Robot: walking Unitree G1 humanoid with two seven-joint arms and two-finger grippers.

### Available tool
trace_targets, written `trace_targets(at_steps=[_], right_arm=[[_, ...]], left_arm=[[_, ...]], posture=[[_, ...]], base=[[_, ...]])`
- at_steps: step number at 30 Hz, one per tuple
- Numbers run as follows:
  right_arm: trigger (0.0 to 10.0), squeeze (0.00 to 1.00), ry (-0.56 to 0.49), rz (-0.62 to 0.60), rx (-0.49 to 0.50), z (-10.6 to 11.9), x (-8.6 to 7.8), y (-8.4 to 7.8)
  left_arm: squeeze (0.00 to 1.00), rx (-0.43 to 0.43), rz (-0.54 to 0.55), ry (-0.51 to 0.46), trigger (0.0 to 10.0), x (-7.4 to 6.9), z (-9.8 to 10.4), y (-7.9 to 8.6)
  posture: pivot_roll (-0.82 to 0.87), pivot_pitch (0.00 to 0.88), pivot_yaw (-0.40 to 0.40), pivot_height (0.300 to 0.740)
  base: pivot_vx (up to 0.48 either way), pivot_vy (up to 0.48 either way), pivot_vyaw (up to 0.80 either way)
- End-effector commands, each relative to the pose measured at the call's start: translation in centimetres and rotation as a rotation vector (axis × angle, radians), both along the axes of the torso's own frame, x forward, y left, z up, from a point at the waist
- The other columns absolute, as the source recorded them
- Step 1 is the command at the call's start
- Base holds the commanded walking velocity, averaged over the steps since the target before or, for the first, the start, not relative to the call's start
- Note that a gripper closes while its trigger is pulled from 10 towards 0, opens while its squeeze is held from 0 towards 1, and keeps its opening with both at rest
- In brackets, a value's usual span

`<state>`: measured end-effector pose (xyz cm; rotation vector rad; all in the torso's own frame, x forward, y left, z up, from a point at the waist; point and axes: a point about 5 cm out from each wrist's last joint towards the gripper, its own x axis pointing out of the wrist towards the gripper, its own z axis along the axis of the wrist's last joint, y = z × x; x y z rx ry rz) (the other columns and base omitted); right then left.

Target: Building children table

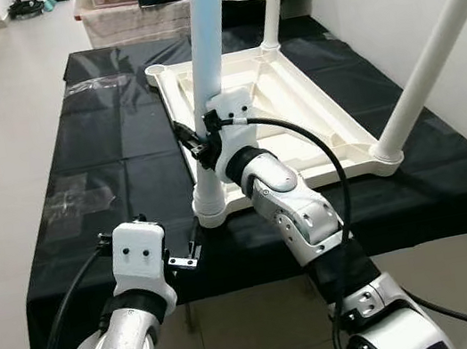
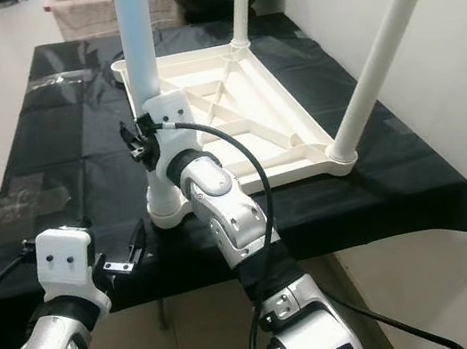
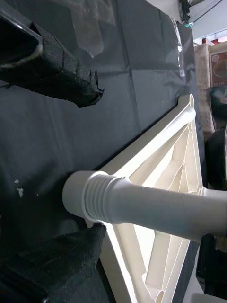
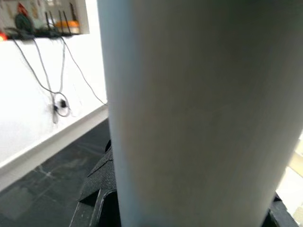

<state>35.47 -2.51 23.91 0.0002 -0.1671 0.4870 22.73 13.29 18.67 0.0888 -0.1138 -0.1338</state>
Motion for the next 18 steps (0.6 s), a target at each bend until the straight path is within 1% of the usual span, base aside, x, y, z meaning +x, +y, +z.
trace_targets(at_steps=[1,2,3,4,6,9,10,13,14,15,17,18], right_arm=[[10.0,0.0,0.162,-0.123,-0.113,-4.5,0.6,-2.0],[10.0,0.0,0.162,-0.123,-0.113,-4.5,0.6,-2.0],[10.0,0.0,0.16,-0.203,-0.129,-4.5,1.0,-2.6],[10.0,0.0,0.16,-0.203,-0.129,-4.5,1.0,-2.6],[10.0,0.0,0.164,-0.285,-0.12,-4.3,1.3,-3.2],[10.0,0.0,0.19,-0.372,-0.076,-4.3,1.6,-3.7],[10.0,0.0,0.19,-0.372,-0.076,-4.3,1.6,-3.7],[10.0,0.0,0.208,-0.497,-0.029,-4.2,2.0,-4.8],[10.0,0.0,0.212,-0.524,-0.02,-4.2,2.1,-5.1],[10.0,0.0,0.212,-0.524,-0.02,-4.2,2.1,-5.1],[10.0,0.0,0.236,-0.641,0.022,-4.3,2.2,-6.1],[10.0,0.0,0.236,-0.641,0.022,-4.3,2.2,-6.1]], left_arm=[[0.0,0.004,-0.002,0.014,10.0,-0.1,-0.3,-0.1],[0.0,0.004,-0.002,0.014,10.0,-0.1,-0.3,-0.1],[0.0,0.004,-0.002,0.013,10.0,-0.2,-0.3,-0.1],[0.0,0.004,-0.002,0.013,10.0,-0.2,-0.3,-0.1],[0.0,0.004,-0.004,0.014,10.0,-0.2,-0.3,-0.1],[0.0,0.003,-0.005,0.014,10.0,-0.2,-0.3,-0.2],[0.0,0.003,-0.005,0.014,10.0,-0.2,-0.3,-0.2],[0.0,0.002,-0.007,0.014,10.0,-0.2,-0.3,-0.2],[0.0,0.002,-0.007,0.014,10.0,-0.2,-0.3,-0.2],[0.0,0.002,-0.007,0.014,10.0,-0.2,-0.3,-0.2],[0.0,0.003,-0.006,0.014,10.0,-0.1,-0.4,-0.2],[0.0,0.003,-0.006,0.014,10.0,-0.1,-0.4,-0.2]], posture=[[0.1,0.19,-0.106,0.74],[0.1,0.19,-0.106,0.74],[0.09,0.188,-0.106,0.74],[0.09,0.188,-0.106,0.74],[0.09,0.186,-0.107,0.74],[0.09,0.184,-0.106,0.74],[0.09,0.184,-0.106,0.74],[0.09,0.182,-0.106,0.74],[0.09,0.181,-0.106,0.74],[0.09,0.181,-0.106,0.74],[0.1,0.18,-0.109,0.74],[0.1,0.18,-0.109,0.74]], base=[[0.0,0.0,0.0],[0.0,0.0,0.0],[0.0,0.0,0.0],[0.0,0.0,0.0],[0.0,0.0,0.0],[0.0,0.0,0.0],[0.0,0.0,0.0],[0.0,0.0,0.0],[0.0,0.0,0.0],[0.0,0.0,0.0],[0.0,0.0,0.0],[0.0,0.0,0.0]])
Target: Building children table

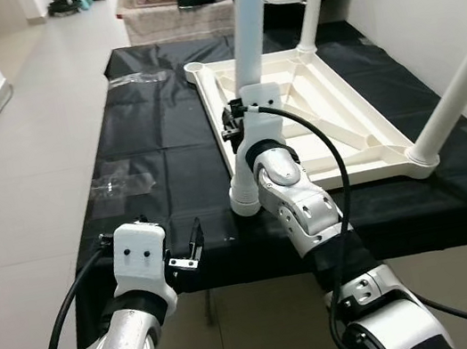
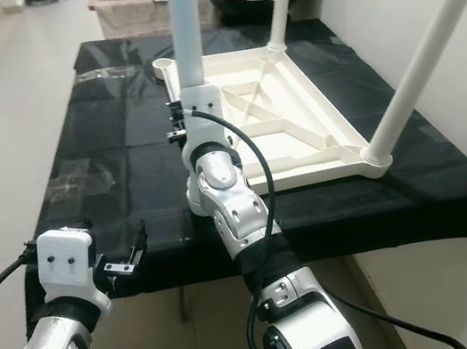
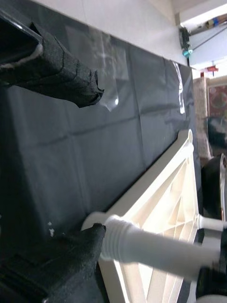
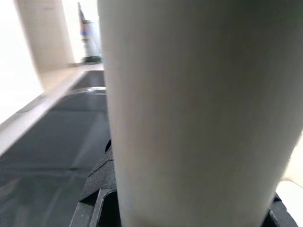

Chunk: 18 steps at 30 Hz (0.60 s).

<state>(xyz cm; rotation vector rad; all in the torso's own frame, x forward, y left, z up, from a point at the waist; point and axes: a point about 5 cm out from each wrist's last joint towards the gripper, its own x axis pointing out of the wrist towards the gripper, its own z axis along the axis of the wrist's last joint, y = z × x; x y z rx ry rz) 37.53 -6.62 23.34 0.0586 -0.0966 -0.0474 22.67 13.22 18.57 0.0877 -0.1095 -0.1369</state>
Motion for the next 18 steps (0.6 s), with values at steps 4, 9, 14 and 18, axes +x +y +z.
trace_targets(at_steps=[4,9,14,18], right_arm=[[10.0,0.0,0.178,-0.202,0.011,-3.8,0.2,-2.8],[10.0,0.0,0.163,-0.366,0.082,-3.2,0.1,-3.6],[10.0,0.0,0.13,-0.359,0.157,-2.4,0.0,-2.9],[10.0,0.0,0.045,-0.354,0.19,-0.6,0.1,-2.6]], left_arm=[[0.0,0.005,-0.003,0.009,10.0,0.0,-0.3,-0.1],[0.0,0.006,-0.005,0.008,10.0,0.1,-0.3,-0.1],[0.0,0.007,-0.007,0.006,10.0,0.1,-0.2,-0.1],[0.0,0.008,-0.007,0.006,10.0,0.1,-0.2,-0.1]], posture=[[0.1,0.178,-0.109,0.74],[0.1,0.172,-0.108,0.74],[0.1,0.172,-0.108,0.74],[0.1,0.173,-0.106,0.74]], base=[[0.0,0.0,0.0],[0.0,0.0,0.0],[0.0,0.0,0.0],[0.0,0.0,0.0]])
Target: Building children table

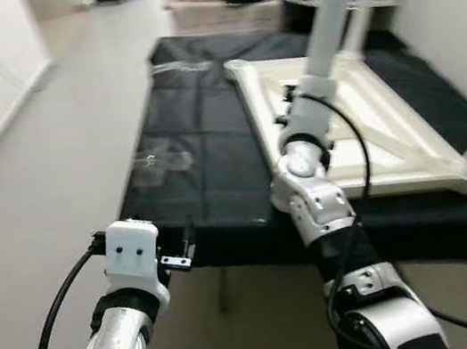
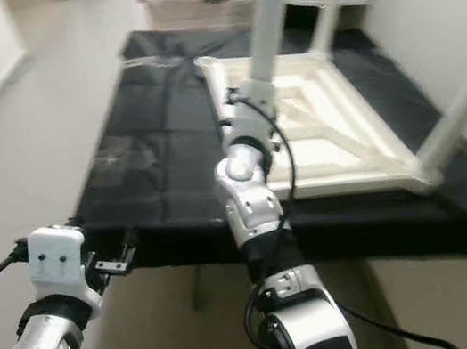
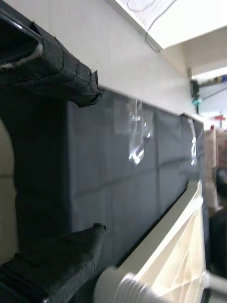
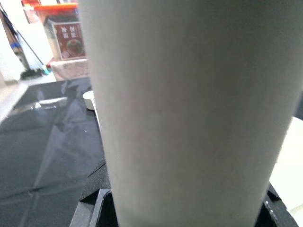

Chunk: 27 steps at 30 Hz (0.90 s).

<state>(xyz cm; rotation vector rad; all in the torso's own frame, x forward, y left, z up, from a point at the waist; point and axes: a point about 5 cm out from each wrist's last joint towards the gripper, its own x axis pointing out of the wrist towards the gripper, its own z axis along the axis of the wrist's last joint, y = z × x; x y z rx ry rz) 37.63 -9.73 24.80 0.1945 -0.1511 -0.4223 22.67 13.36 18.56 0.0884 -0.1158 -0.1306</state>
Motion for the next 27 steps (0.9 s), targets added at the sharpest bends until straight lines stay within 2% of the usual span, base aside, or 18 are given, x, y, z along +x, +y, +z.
trace_targets(at_steps=[1,7,9,11,13,14,15,17,18,19,22,23,24,26,27], right_arm=[[10.0,0.0,0.083,0.022,0.052,-2.1,0.0,0.5],[10.0,0.0,0.088,-0.004,0.078,-2.0,0.2,0.5],[10.0,0.0,0.071,-0.006,0.069,-1.8,0.1,0.5],[10.0,0.0,0.003,0.003,0.062,-0.5,0.1,0.6],[10.0,0.0,0.003,0.003,0.062,-0.5,0.1,0.6],[10.0,0.0,-0.127,0.064,0.055,1.7,0.0,0.7],[10.0,0.0,-0.127,0.064,0.055,1.7,0.0,0.7],[10.0,0.0,-0.262,0.167,0.04,4.3,-0.3,0.9],[10.0,0.0,-0.321,0.221,0.028,5.5,-0.6,1.1],[10.0,0.0,-0.371,0.28,0.014,6.5,-1.0,1.3],[10.0,0.0,-0.417,0.336,-0.001,7.4,-1.4,1.6],[10.0,0.0,-0.428,0.411,-0.003,7.6,-1.7,2.1],[10.0,0.0,-0.428,0.411,-0.003,7.6,-1.7,2.1],[10.0,0.0,-0.404,0.628,0.016,7.1,-2.3,3.6],[10.0,0.0,-0.404,0.628,0.016,7.1,-2.3,3.6]], left_arm=[[0.0,0.008,-0.013,0.013,10.0,0.1,-0.2,-0.2],[0.0,0.006,-0.017,0.011,10.0,0.1,-0.2,-0.4],[0.0,0.006,-0.017,0.011,10.0,0.1,-0.2,-0.4],[0.0,0.002,-0.015,0.014,10.0,0.1,-0.2,-0.3],[0.0,0.002,-0.015,0.014,10.0,0.1,-0.2,-0.3],[0.0,0.009,-0.018,0.02,10.0,0.2,-0.3,-0.3],[0.0,0.009,-0.018,0.02,10.0,0.2,-0.3,-0.3],[0.0,0.024,-0.032,0.02,10.0,0.3,-0.3,-0.6],[0.55,0.026,-0.044,0.021,10.0,0.4,-0.4,-0.8],[1.0,0.023,-0.059,0.027,10.0,0.5,-0.4,-1.0],[1.0,0.02,-0.076,0.034,10.0,0.5,-0.5,-1.2],[1.0,0.035,-0.087,0.03,10.0,0.6,-0.4,-1.3],[1.0,0.035,-0.087,0.03,10.0,0.6,-0.4,-1.3],[0.96,0.132,-0.094,0.033,10.0,1.2,-0.5,-1.8],[0.96,0.132,-0.094,0.033,10.0,1.2,-0.5,-1.8]], posture=[[0.1,0.173,-0.106,0.74],[0.1,0.173,-0.106,0.74],[0.1,0.176,-0.103,0.74],[0.1,0.176,-0.105,0.74],[0.1,0.176,-0.105,0.74],[0.1,0.175,-0.105,0.74],[0.1,0.175,-0.105,0.74],[0.11,0.173,-0.105,0.74],[0.1,0.17,-0.101,0.74],[0.1,0.169,-0.102,0.74],[0.1,0.169,-0.102,0.74],[0.1,0.167,-0.099,0.74],[0.1,0.167,-0.099,0.74],[0.1,0.162,-0.097,0.74],[0.1,0.162,-0.097,0.74]], base=[[0.0,0.0,0.0],[0.0,0.0,0.0],[0.0,0.0,0.0],[0.0,0.0,0.0],[0.0,0.0,0.0],[0.0,0.0,0.0],[0.0,0.0,0.0],[0.0,0.0,0.0],[0.0,0.0,0.0],[0.0,0.0,0.0],[0.0,0.0,0.0],[0.0,0.0,0.0],[0.0,0.0,0.0],[0.0,0.0,0.0],[0.0,0.0,0.0]])
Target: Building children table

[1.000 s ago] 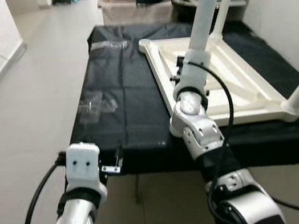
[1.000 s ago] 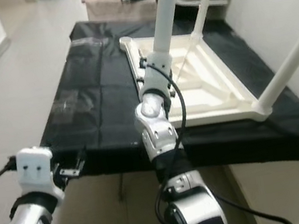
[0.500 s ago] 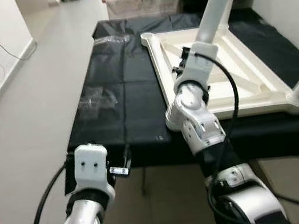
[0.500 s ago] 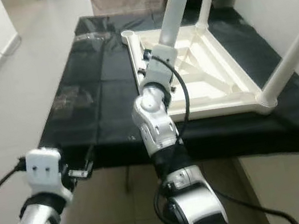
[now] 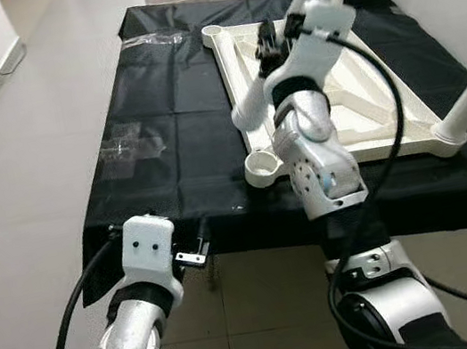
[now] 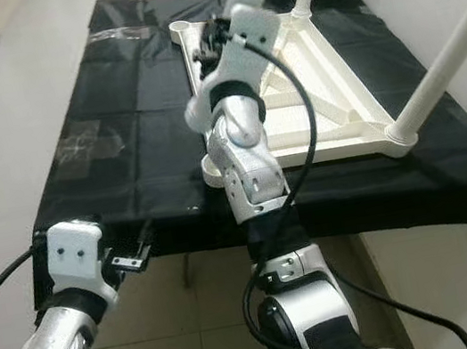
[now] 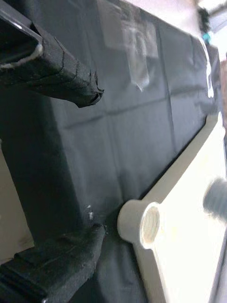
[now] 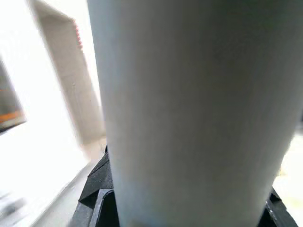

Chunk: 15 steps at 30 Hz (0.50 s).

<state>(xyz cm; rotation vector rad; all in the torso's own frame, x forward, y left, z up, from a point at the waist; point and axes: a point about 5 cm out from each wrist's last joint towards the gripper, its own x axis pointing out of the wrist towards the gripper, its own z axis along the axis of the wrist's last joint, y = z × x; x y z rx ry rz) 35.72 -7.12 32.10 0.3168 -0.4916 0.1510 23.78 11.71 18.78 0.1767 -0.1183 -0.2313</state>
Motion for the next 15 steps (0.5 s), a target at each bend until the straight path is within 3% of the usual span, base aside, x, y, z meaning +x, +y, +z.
trace_targets(at_steps=[1,2,3,7,8,9,15], right_arm=[[10.0,0.0,0.022,0.174,-0.022,-0.5,-0.6,1.6],[10.0,0.0,0.022,0.174,-0.022,-0.5,-0.6,1.6],[10.0,0.0,0.043,0.259,-0.047,-1.3,-1.0,2.2],[10.0,0.0,0.064,0.33,-0.067,-2.3,-1.4,2.7],[10.0,0.0,0.078,0.397,-0.086,-3.1,-1.9,3.1],[10.0,0.0,0.101,0.503,-0.101,-4.1,-2.8,3.7],[10.0,0.0,0.107,0.557,-0.117,-4.6,-3.4,3.8]], left_arm=[[0.96,0.079,0.002,0.035,10.0,0.3,-0.7,-0.2],[0.96,0.079,0.002,0.035,10.0,0.3,-0.7,-0.2],[0.0,0.116,-0.009,0.027,10.0,0.7,-0.6,-0.4],[0.0,0.159,-0.018,0.02,10.0,1.2,-0.6,-0.6],[0.0,0.197,-0.028,0.005,10.0,1.8,-0.4,-0.8],[0.0,0.268,-0.025,-0.011,10.0,3.4,-0.4,-0.7],[0.0,0.291,0.01,-0.036,10.0,4.7,-0.1,-0.2]], posture=[[0.1,0.162,-0.097,0.74],[0.1,0.162,-0.097,0.74],[0.1,0.162,-0.095,0.74],[0.1,0.159,-0.095,0.74],[0.1,0.159,-0.094,0.74],[0.09,0.154,-0.086,0.74],[0.09,0.152,-0.085,0.74]], base=[[0.0,0.0,0.0],[0.0,0.0,0.0],[0.0,0.0,0.0],[0.0,0.0,0.0],[0.0,0.0,0.0],[0.0,0.0,0.0],[0.0,0.0,0.0]])
